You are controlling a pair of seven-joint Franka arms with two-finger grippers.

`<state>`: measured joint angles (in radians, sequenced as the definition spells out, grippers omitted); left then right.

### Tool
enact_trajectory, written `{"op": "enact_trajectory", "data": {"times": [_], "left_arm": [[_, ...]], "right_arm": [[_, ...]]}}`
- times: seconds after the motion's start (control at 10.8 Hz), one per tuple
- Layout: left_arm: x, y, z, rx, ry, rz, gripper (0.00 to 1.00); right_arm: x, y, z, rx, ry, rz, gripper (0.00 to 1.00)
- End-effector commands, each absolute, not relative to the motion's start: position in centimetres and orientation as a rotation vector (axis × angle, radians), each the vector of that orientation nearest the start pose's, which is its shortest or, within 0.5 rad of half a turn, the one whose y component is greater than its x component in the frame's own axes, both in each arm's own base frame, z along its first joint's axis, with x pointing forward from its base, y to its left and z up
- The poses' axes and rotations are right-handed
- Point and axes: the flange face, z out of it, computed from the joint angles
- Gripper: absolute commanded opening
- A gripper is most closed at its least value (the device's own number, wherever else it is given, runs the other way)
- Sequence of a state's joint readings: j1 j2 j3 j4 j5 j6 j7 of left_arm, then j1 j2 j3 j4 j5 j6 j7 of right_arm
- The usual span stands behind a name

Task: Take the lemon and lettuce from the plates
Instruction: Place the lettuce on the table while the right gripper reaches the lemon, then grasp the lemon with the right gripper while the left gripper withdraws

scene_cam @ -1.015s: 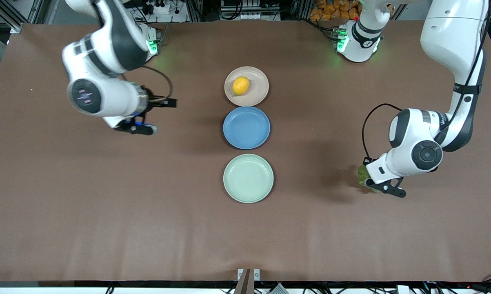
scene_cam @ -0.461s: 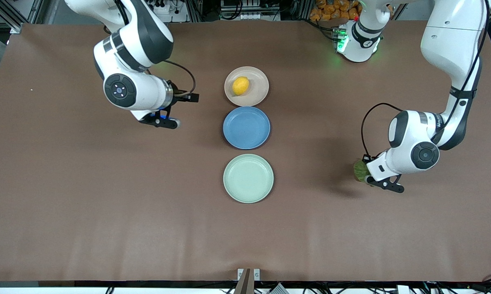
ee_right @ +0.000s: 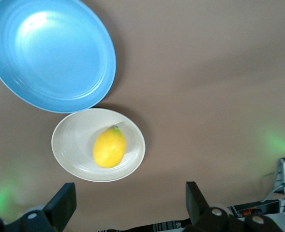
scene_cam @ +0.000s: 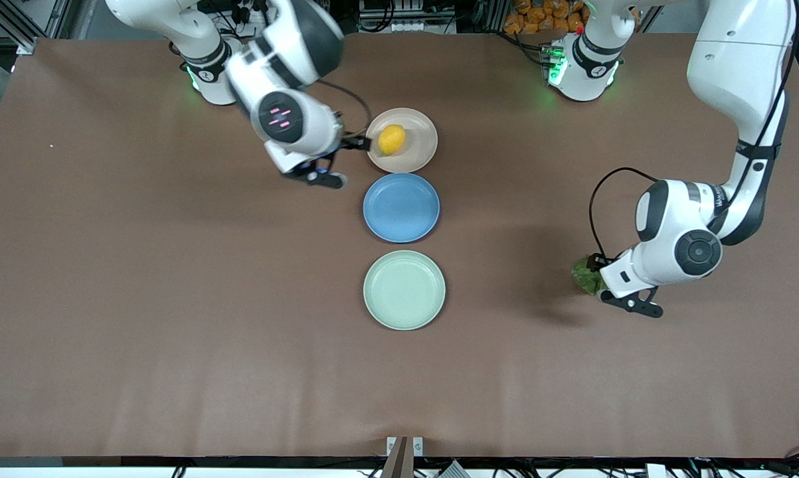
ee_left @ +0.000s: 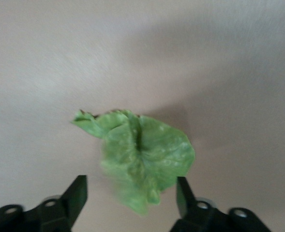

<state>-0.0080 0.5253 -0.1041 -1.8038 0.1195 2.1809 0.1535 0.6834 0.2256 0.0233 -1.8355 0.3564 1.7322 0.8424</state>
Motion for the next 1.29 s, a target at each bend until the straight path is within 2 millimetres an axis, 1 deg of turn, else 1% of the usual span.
{"op": "enact_trajectory", "data": {"times": [0.0,0.09,0.18,0.28,0.37,0.46,0.55,0.65,0.74,0.83,0.92,1.01,1.2], "left_arm": [[64.4,-5.5,30.4,-3.057,0.503,0.152,1.00],[65.3,-4.7,32.4,-3.056,0.479,0.159,1.00],[66.0,-4.5,34.4,-3.057,0.463,0.162,1.00],[66.3,-4.3,36.5,-3.057,0.455,0.136,1.00],[66.3,-4.3,38.1,-3.061,0.443,0.101,1.00],[66.2,-3.0,39.8,-3.063,0.411,0.062,1.00],[66.0,-1.9,41.4,-3.067,0.383,0.042,1.00],[65.7,-1.3,42.4,-3.066,0.370,0.033,1.00],[65.5,-0.4,43.9,-3.074,0.343,0.005,1.00],[65.4,-0.1,45.1,-3.088,0.325,-0.022,1.00],[65.2,0.0,46.1,-3.092,0.321,-0.020,1.00],[65.1,0.5,47.0,-3.108,0.297,-0.008,1.00],[64.9,0.5,48.8,-3.119,0.283,0.032,1.00]], "right_arm": [[41.2,41.6,37.0,-3.022,0.481,0.763,1.00],[40.6,43.0,36.1,-3.023,0.541,0.740,1.00],[39.7,44.3,35.0,-3.029,0.581,0.730,1.00],[38.6,45.7,34.0,-3.041,0.602,0.723,1.00],[38.1,46.8,33.5,-3.030,0.637,0.687,1.00],[37.4,47.9,32.8,-3.029,0.658,0.667,1.00],[36.4,48.8,31.1,-3.048,0.650,0.671,1.00],[35.6,49.2,29.7,-3.055,0.652,0.661,1.00],[34.4,49.4,28.4,-3.054,0.643,0.620,1.00],[33.0,49.4,26.8,-3.061,0.632,0.592,1.00],[32.1,49.1,25.5,-3.059,0.634,0.558,1.00],[31.7,49.1,25.1,-3.059,0.627,0.545,1.00],[31.0,49.1,24.5,-3.073,0.600,0.551,1.00]]}}
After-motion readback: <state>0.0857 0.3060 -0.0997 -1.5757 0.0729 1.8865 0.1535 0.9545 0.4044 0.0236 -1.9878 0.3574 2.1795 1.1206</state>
